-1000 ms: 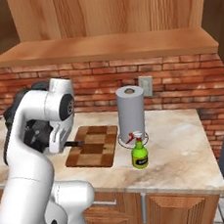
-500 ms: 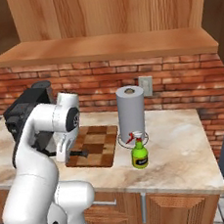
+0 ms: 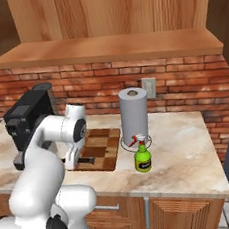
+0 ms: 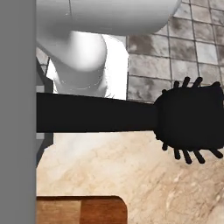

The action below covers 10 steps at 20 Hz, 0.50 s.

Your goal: Grab the spray bottle from the cabinet, then place it next to the cutting board for sanitizing. Then grab the dish brush from the countertop next to the sink and place it next to the cutting board.

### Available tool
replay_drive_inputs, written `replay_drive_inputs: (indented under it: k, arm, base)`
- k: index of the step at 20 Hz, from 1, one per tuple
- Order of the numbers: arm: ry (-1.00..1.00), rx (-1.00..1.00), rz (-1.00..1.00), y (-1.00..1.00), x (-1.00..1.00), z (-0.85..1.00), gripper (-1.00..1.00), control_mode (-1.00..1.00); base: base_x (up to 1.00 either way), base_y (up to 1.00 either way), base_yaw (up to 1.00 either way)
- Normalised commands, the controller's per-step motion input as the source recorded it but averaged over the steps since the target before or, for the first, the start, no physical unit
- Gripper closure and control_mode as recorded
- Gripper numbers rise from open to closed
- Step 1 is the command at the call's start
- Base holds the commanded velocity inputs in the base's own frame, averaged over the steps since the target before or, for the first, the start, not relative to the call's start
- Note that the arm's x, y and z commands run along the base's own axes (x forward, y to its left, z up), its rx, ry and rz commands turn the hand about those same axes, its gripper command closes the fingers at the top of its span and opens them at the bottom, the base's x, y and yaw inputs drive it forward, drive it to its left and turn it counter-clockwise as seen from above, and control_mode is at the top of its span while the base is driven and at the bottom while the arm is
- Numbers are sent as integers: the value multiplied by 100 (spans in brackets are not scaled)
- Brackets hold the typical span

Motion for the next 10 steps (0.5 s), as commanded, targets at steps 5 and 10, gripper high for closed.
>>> replay_drive_inputs:
  k: [5,10]
  arm:
    - [1,-1,0,0,51,-50,100,-100]
    - [0,0,0,0,48,-48,100,-100]
  base:
    - [0,0,0]
    - [0,0,0]
